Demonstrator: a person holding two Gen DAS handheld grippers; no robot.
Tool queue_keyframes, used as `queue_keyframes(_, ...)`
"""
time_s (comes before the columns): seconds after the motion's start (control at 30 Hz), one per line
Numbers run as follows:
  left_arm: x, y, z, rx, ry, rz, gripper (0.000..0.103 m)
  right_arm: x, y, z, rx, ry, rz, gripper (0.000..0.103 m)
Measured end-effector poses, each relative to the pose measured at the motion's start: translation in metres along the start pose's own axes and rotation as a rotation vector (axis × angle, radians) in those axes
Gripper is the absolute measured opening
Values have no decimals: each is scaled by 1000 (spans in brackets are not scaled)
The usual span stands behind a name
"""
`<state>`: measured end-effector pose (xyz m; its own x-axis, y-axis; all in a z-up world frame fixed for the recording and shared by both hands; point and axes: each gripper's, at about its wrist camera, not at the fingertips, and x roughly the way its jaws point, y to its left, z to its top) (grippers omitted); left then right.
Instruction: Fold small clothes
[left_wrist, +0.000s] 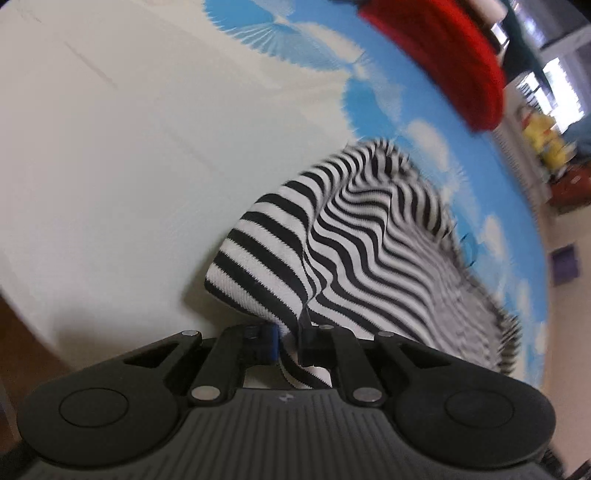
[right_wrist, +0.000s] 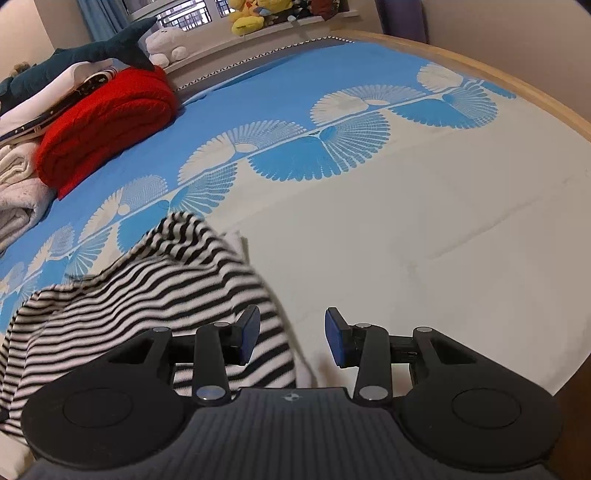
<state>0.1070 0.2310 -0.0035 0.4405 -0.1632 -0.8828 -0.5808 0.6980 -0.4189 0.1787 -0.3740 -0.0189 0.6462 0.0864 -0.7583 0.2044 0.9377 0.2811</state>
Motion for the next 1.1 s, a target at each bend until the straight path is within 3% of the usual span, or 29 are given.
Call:
queue_keyframes(0.2,-27,-19,-6,95,-3,51,9,-12,6,6,20,-22,43,41)
queue_keyframes(0.47,-20,-30,-5,165,-52,56,9,-17,1,8,4,-33,44,41)
queue_keyframes(0.53,-7,-26,-5,107,-11,75,9,-13,0,9,-1,-34,42,41)
queue_keyframes(0.6,-15,-29,2,66,-38,20,9,-10,0,8,-11,-33,39,41)
queue_keyframes(0.7,-22,-54,-3,154,-94,45,9,-8,0,8,-37,-39,40,41)
queue_keyframes(0.87,-37,-125,-30,351,-220,-7,9,-8,-3,12,-70,-55,30,41)
queue_keyframes(0.93,-42,-161,-51,443,-260,-67,9,-8,-8,13,-69,-55,29,41)
queue_keyframes(1.1,-32,-249,-117,666,-264,-267,8,-11,-21,16,-48,-60,35,41)
